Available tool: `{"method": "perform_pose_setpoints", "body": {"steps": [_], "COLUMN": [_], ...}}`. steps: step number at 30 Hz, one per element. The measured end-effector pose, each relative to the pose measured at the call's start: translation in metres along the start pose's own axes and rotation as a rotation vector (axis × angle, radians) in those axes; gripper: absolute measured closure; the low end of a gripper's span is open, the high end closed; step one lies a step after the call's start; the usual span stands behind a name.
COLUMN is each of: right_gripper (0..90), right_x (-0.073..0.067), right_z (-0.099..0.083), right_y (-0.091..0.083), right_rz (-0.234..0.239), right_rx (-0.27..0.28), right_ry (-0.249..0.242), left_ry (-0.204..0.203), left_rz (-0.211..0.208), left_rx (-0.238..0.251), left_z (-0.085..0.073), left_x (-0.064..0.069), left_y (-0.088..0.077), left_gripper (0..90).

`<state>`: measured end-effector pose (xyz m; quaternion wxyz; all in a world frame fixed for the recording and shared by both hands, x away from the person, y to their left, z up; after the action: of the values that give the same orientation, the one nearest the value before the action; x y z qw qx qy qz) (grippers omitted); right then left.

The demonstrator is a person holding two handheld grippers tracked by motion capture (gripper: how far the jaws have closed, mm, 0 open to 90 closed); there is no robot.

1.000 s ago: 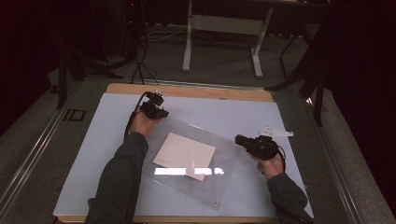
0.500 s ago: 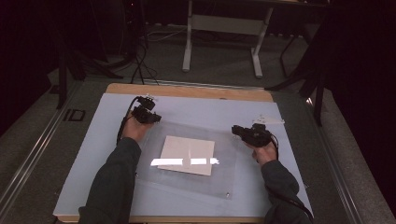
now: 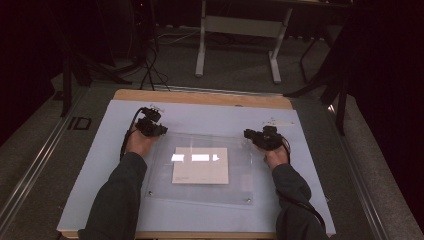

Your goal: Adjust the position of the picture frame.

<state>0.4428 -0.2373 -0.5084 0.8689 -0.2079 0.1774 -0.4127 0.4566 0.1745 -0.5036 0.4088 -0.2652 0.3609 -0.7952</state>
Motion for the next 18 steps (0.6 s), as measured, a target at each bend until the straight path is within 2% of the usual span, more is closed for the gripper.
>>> {"method": "perform_pose_setpoints", "body": {"steps": [8, 11, 18], "right_gripper": [82.0, 82.0, 82.0], "right_x": [0.004, 0.006, 0.006], "right_z": [0.002, -0.003, -0.004], "right_y": [0.010, 0.018, 0.026], "right_rz": [-0.021, -0.023, -0.026], "right_rx": [-0.017, -0.032, -0.036], "right_ry": [0.016, 0.041, 0.051], "left_ry": [0.008, 0.013, 0.002], "left_rz": [0.014, 0.026, 0.031], "left_rx": [-0.009, -0.013, -0.007], "left_z": [-0.002, -0.003, -0.009], "left_x": [0.001, 0.001, 0.000], "left_y": [0.000, 0.000, 0.002], "left_gripper": [85.2, 85.1, 85.0]}}
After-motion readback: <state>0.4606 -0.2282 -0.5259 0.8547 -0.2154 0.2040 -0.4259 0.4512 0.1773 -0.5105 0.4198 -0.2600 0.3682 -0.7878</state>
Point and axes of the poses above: each handheld gripper's, and its own axes: y roughly forward along the jaws, z roughly out of its top, x roughly to its right, the point moved 1 cm from there along y, roughly forward along the jaws, and after that the axes turned 4 degrees about -z, right-handed, at the moved point
